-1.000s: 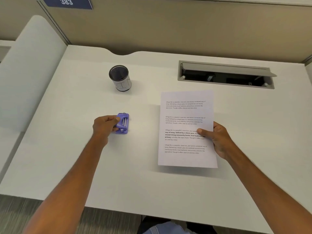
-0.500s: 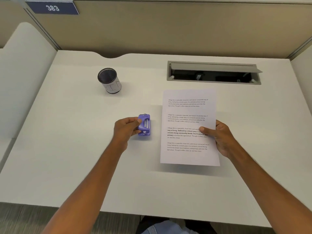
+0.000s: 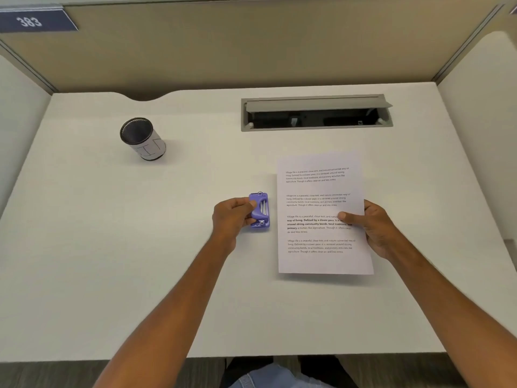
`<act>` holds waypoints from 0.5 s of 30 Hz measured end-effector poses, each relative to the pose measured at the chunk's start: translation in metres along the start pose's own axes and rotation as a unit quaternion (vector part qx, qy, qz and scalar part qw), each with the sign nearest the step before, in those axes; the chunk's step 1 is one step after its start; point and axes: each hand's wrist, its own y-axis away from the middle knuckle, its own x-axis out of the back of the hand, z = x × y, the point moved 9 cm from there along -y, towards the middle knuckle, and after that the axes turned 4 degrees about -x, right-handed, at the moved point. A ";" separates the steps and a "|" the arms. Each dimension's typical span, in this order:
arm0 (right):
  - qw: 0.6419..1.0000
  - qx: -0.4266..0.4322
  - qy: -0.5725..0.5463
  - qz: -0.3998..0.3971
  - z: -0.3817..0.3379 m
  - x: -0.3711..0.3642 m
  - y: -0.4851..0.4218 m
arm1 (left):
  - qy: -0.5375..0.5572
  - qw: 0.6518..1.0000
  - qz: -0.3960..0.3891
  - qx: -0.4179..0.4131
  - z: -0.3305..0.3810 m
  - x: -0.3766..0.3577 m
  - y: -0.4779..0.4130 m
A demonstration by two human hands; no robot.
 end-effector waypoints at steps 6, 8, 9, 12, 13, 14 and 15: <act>1.000 -0.016 0.014 0.005 0.007 0.024 -0.003 | -0.012 1.000 0.004 0.013 -0.017 -0.028 -0.003; 1.000 -0.022 0.017 0.008 0.009 0.029 -0.006 | -0.015 1.000 0.004 0.017 -0.021 -0.034 -0.003; 0.999 -0.024 0.018 0.010 0.011 0.030 -0.007 | -0.016 1.000 0.004 0.018 -0.023 -0.036 -0.002; 0.999 -0.027 0.021 0.008 0.014 0.033 -0.012 | -0.013 1.000 0.001 0.018 -0.025 -0.042 -0.001; 0.999 -0.028 0.022 0.006 0.015 0.033 -0.013 | -0.013 1.000 0.000 0.018 -0.026 -0.044 -0.001; 0.999 -0.030 0.021 0.003 0.016 0.032 -0.015 | -0.013 1.000 -0.001 0.018 -0.026 -0.045 -0.001; 0.999 -0.031 0.021 0.000 0.018 0.031 -0.016 | -0.012 1.000 -0.001 0.018 -0.027 -0.045 -0.001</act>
